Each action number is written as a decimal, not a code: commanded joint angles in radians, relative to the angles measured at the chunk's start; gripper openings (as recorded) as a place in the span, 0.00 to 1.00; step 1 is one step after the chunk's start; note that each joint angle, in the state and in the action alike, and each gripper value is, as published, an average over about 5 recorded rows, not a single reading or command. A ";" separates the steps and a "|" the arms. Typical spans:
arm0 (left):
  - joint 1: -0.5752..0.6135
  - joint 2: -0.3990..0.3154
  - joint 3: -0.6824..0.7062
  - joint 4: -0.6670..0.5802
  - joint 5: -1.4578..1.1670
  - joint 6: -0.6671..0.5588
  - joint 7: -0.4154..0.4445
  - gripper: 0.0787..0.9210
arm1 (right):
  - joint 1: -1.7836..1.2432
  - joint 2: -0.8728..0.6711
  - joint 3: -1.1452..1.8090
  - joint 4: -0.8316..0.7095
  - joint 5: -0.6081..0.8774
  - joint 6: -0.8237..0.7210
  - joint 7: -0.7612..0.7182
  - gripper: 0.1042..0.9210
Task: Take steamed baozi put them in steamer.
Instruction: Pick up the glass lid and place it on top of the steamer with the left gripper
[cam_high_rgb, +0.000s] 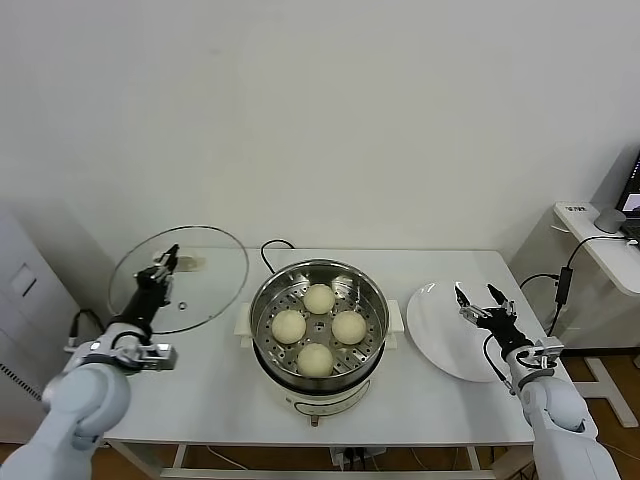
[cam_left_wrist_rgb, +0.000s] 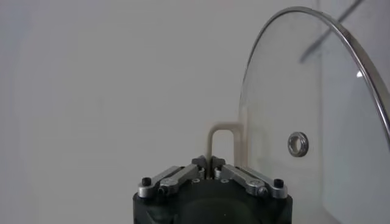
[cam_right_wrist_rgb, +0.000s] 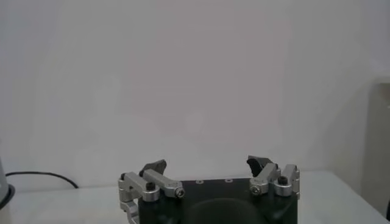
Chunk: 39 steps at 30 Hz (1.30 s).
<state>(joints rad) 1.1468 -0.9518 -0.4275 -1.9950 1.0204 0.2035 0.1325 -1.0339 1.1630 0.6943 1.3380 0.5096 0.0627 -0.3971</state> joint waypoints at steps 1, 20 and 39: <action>-0.086 -0.045 0.286 -0.139 0.105 0.316 0.098 0.03 | -0.003 -0.001 0.001 0.000 0.000 -0.001 0.001 0.88; -0.149 -0.217 0.519 -0.076 0.341 0.376 0.111 0.03 | -0.003 0.000 -0.003 -0.021 -0.001 -0.003 0.000 0.88; -0.183 -0.256 0.588 -0.004 0.333 0.322 0.081 0.03 | 0.000 0.010 -0.009 -0.027 -0.005 -0.004 -0.002 0.88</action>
<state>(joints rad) 0.9774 -1.1818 0.1111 -2.0215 1.3341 0.5315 0.2213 -1.0339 1.1729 0.6849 1.3122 0.5052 0.0585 -0.3985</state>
